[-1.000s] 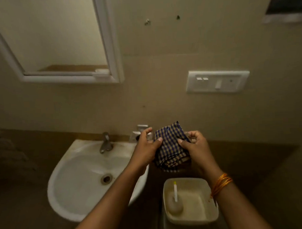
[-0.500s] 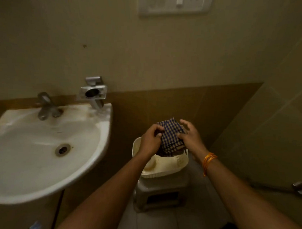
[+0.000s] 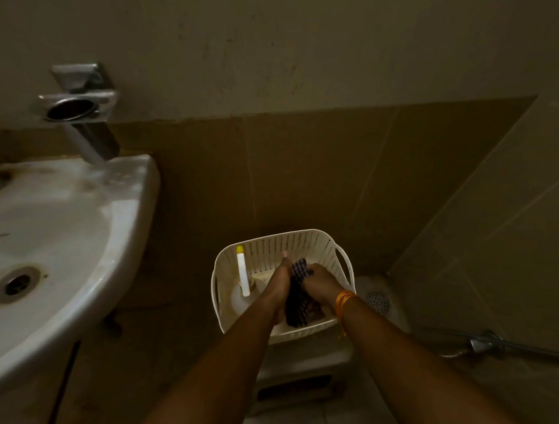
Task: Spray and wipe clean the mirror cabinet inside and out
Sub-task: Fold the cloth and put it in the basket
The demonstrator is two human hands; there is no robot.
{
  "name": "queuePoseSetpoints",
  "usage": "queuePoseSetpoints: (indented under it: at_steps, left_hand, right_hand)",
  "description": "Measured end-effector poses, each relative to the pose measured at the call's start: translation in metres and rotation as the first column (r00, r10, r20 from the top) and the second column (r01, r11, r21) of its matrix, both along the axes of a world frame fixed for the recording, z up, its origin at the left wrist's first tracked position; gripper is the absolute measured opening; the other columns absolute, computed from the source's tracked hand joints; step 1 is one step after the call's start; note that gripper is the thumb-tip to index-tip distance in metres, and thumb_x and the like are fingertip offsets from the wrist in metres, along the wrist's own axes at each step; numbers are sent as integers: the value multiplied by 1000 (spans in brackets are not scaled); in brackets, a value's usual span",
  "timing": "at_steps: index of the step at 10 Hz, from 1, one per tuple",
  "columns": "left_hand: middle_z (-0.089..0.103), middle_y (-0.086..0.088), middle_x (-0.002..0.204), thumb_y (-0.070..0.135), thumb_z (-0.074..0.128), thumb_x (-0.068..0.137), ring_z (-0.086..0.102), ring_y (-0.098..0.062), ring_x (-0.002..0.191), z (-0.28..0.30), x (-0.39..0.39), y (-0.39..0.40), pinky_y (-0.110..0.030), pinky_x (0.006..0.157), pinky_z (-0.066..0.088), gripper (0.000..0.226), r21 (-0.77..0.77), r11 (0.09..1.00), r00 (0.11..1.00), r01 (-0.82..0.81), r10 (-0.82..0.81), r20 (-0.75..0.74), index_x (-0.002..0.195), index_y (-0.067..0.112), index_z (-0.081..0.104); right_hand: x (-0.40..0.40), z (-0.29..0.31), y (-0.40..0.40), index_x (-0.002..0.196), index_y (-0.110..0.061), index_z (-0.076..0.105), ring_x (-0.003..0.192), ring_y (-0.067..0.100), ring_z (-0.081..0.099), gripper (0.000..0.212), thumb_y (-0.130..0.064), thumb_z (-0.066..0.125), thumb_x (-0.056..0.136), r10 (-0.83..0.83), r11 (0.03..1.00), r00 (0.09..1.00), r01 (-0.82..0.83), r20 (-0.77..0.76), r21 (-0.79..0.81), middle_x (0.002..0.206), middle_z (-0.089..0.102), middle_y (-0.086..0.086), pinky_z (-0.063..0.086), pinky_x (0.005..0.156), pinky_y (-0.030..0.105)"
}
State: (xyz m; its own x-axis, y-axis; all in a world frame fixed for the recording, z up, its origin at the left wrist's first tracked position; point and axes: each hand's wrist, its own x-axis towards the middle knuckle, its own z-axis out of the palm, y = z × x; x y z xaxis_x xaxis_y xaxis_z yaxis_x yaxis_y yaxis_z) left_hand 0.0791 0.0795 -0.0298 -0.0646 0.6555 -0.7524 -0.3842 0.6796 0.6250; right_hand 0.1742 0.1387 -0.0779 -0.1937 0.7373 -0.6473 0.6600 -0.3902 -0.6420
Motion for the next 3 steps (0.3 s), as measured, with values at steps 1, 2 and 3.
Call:
queuePoseSetpoints:
  at_steps: [1,2,3]
  left_hand:
    - [61,-17,125,66,22,99,61,-23,97,-20,0,3,-34,67,51,75,-2,1000,999,-20,20,48,144,12,47]
    - [65,-16,116,65,25,99,64,-26,100,-15,-1,-4,-33,68,54,73,10,1000,998,-26,26,62,142,11,50]
    - [60,-17,130,59,24,102,63,-24,105,1,0,-11,-29,65,53,66,43,999,1000,2,-3,12,143,12,47]
  right_hand:
    - [1,-32,7,121,-21,66,108,29,64,42,-28,54,81,26,999,1000,-26,8,-31,119,70,10,53,100,47]
    - [-2,-2,-11,118,-23,70,112,30,64,35,-29,58,86,7,999,999,-8,32,32,119,71,7,52,102,42]
    - [-1,24,-20,123,-19,68,121,29,60,32,-25,60,93,-39,993,999,35,35,110,127,67,6,45,100,28]
